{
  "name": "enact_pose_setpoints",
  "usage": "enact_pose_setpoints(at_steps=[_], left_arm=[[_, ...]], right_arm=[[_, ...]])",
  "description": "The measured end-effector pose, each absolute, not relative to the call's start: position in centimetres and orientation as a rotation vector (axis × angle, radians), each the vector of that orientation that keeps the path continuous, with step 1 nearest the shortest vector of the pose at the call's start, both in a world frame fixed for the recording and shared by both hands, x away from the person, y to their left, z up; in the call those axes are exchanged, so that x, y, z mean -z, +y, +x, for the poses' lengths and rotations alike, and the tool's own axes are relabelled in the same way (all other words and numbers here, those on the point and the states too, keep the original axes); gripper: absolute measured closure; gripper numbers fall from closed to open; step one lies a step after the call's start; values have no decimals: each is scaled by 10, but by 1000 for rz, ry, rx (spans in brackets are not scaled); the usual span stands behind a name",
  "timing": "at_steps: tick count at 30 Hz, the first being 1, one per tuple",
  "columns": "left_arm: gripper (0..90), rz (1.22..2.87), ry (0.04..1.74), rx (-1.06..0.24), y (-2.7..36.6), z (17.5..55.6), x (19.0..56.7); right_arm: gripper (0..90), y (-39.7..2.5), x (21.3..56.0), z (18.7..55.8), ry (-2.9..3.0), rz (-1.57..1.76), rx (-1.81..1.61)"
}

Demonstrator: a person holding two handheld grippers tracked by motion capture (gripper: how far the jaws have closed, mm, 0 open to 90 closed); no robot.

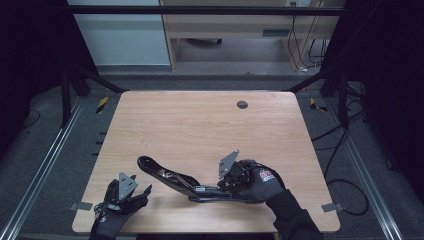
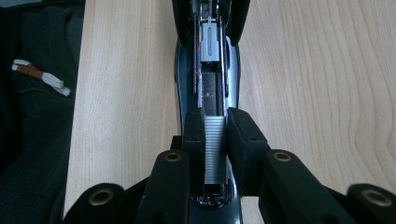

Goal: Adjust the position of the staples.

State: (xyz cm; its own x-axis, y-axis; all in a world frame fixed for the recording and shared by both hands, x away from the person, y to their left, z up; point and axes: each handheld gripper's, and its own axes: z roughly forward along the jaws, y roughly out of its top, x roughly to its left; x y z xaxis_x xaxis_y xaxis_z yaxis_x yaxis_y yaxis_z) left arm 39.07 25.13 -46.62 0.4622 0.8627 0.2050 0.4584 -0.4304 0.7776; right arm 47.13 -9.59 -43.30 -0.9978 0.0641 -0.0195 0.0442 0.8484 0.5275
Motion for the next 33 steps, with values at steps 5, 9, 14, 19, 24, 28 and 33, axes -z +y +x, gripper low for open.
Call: enact_pose_setpoints(at_steps=[5,9,14,19,24,28,33], left_arm=[[352,2062,1095,-799,251,391,466],[352,2063,1095,-798,251,391,466],[352,2063,1095,-798,251,391,466],[352,2060,1095,-799,251,391,466],[352,2052,1096,-800,252,390,466],[352,2044,1095,-802,252,390,465],[352,2031,1090,-805,251,389,464]], right_arm=[[777,-95,435,471,2990,96,-841],[775,-95,435,471,2996,98,-849],[720,-95,434,471,2976,112,-866],[707,-98,431,470,2945,150,-890],[720,-102,427,466,2871,234,-894],[738,-109,423,463,2806,326,-902],[754,-123,420,457,2674,465,-921]])
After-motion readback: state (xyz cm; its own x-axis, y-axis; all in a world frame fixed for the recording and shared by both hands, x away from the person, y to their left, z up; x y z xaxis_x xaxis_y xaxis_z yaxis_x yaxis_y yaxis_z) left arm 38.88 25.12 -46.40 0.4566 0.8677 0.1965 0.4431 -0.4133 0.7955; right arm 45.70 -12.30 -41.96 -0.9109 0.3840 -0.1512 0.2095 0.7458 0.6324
